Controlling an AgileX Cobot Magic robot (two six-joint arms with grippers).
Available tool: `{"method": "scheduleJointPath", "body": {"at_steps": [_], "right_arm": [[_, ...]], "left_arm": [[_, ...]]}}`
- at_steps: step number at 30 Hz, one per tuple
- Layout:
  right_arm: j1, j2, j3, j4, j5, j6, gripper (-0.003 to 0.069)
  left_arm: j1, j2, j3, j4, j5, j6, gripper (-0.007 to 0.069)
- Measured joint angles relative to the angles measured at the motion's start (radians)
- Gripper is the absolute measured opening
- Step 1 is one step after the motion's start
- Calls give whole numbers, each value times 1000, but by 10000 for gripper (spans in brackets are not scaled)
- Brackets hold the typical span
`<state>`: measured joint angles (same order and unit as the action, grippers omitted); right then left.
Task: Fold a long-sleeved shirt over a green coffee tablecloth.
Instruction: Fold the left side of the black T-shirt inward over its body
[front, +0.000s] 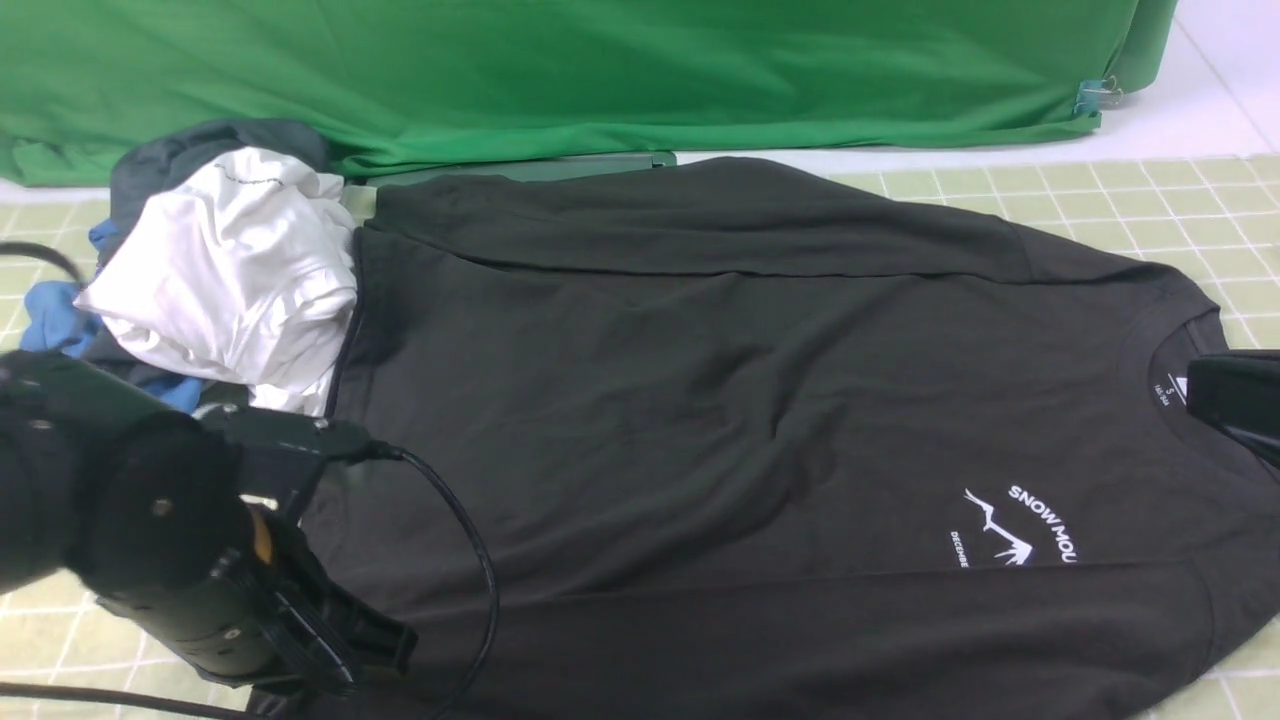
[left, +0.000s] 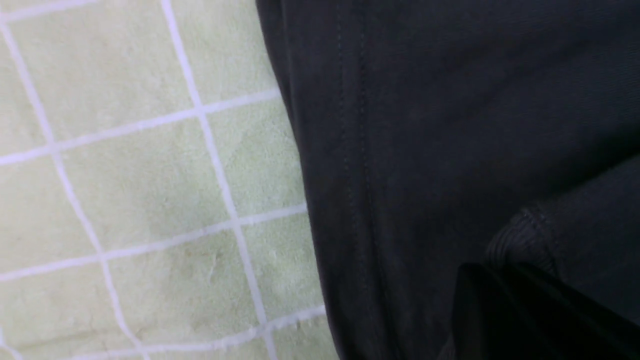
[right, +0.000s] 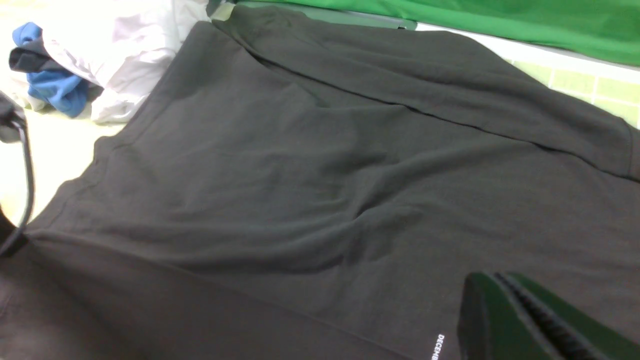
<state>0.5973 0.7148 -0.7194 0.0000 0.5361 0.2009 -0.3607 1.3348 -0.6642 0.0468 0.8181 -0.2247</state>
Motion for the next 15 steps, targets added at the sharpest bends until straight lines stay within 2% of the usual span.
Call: {"method": "scheduleJointPath", "body": {"at_steps": [10, 15], "right_arm": [[0, 0, 0, 0, 0, -1, 17], [0, 0, 0, 0, 0, -1, 22]], "left_arm": [[0, -15, -20, -47, 36, 77, 54], [0, -14, -146, -47, 160, 105, 54]]}}
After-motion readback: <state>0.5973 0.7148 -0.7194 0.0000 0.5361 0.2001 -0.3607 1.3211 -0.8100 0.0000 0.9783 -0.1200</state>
